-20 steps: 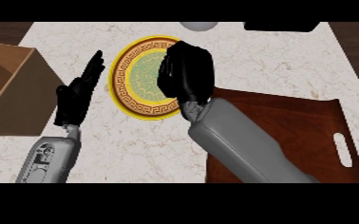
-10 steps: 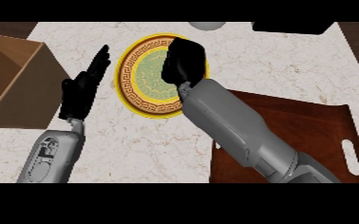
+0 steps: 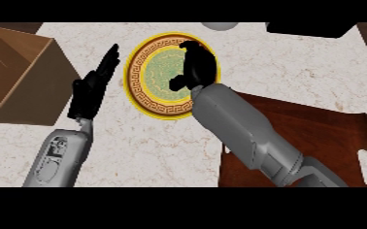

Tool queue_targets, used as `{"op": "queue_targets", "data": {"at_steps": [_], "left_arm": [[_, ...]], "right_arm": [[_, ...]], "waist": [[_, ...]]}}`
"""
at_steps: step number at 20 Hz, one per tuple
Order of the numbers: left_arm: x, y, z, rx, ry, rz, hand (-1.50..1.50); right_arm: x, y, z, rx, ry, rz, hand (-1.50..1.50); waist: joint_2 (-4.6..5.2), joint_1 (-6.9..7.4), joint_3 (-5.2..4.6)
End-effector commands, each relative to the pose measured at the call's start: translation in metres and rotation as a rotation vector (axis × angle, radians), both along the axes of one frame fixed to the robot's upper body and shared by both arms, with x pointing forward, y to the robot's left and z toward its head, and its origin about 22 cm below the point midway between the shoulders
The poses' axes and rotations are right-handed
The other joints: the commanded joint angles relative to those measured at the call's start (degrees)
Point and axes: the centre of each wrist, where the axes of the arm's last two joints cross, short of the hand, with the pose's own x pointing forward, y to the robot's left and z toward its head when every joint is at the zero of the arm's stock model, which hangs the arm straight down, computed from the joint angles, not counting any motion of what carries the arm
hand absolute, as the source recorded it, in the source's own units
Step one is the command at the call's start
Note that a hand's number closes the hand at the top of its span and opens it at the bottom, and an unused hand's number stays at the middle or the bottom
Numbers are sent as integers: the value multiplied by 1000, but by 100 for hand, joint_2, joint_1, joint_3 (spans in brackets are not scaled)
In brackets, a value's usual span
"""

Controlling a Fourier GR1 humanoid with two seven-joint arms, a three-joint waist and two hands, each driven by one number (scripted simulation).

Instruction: Pick the eggplant from the tray and place it in the plate

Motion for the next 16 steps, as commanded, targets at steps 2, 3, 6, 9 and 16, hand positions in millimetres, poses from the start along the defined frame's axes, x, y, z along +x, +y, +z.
{"op": "queue_targets", "data": {"at_steps": [2, 3, 6, 9, 16], "left_arm": [[7, 1, 3, 6, 7, 15, 0], [7, -8, 7, -7, 2, -2, 0], [5, 8, -5, -1, 15, 35, 0], [-9, 22, -19, 19, 21, 70, 0], [-24, 54, -23, 12, 39, 121, 0]], "right_arm": [[-5, -3, -6, 185, -90, 20, -150], [-3, 5, 14, 249, -137, -4, -150], [-2, 2, 13, 348, -243, -77, -150], [-11, -2, 6, 458, -266, -125, -150], [-15, -39, -1, 542, -344, -216, -150]], "waist": [[2, -60, 7], [1, 29, 9], [-36, -177, 3], [-116, -346, 3], [-201, -684, 0]]}}
